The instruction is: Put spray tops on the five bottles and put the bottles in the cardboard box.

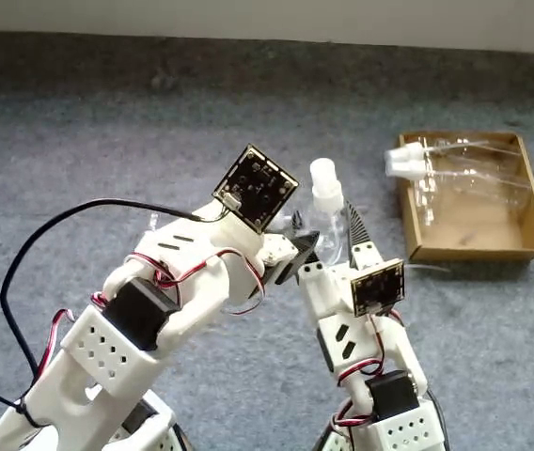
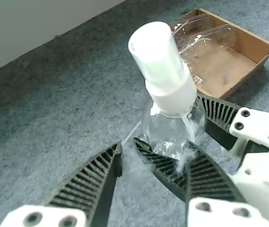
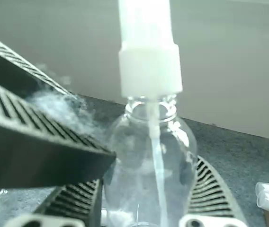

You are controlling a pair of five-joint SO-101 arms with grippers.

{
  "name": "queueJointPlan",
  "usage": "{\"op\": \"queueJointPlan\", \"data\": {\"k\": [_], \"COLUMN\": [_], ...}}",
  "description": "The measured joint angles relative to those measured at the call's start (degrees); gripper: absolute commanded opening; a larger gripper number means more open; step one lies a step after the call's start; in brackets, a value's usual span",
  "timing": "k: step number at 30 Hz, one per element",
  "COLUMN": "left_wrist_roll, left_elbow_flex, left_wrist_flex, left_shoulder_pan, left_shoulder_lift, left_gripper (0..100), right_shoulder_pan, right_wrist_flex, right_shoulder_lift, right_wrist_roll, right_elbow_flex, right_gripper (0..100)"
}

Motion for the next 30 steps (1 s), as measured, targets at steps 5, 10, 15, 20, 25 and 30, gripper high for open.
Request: {"op": "queueJointPlan", "data": {"k": [5, 10, 15, 20, 25, 30], "left_wrist_roll": [0.0, 0.0, 0.0, 0.0, 0.0, 0.0], "left_elbow_flex": [-7.21, -16.09, -18.81, -18.99, -18.99, -18.99], "left_wrist_flex": [7.12, 16.0, 20.31, 24.09, 27.08, 30.24], "left_shoulder_pan": [-0.53, -4.22, -12.75, -16.44, -18.81, -22.15], "left_shoulder_lift": [0.0, 0.0, 0.0, 0.0, 0.0, -1.49], "left_gripper": [16, 16, 10, 4, 0, 1], "right_shoulder_pan": [0.0, 0.0, 0.0, 0.0, 0.0, 2.73], "right_wrist_flex": [0.0, 0.0, 0.0, 0.0, 0.0, 0.0], "right_shoulder_lift": [0.0, 0.0, 0.0, 0.0, 0.0, 0.0], "right_wrist_roll": [0.0, 0.0, 0.0, 0.0, 0.0, 0.0], "right_elbow_flex": [0.0, 0.0, 0.0, 0.0, 0.0, 0.0], "right_gripper": [13.9, 13.9, 13.9, 13.9, 13.9, 13.9]}}
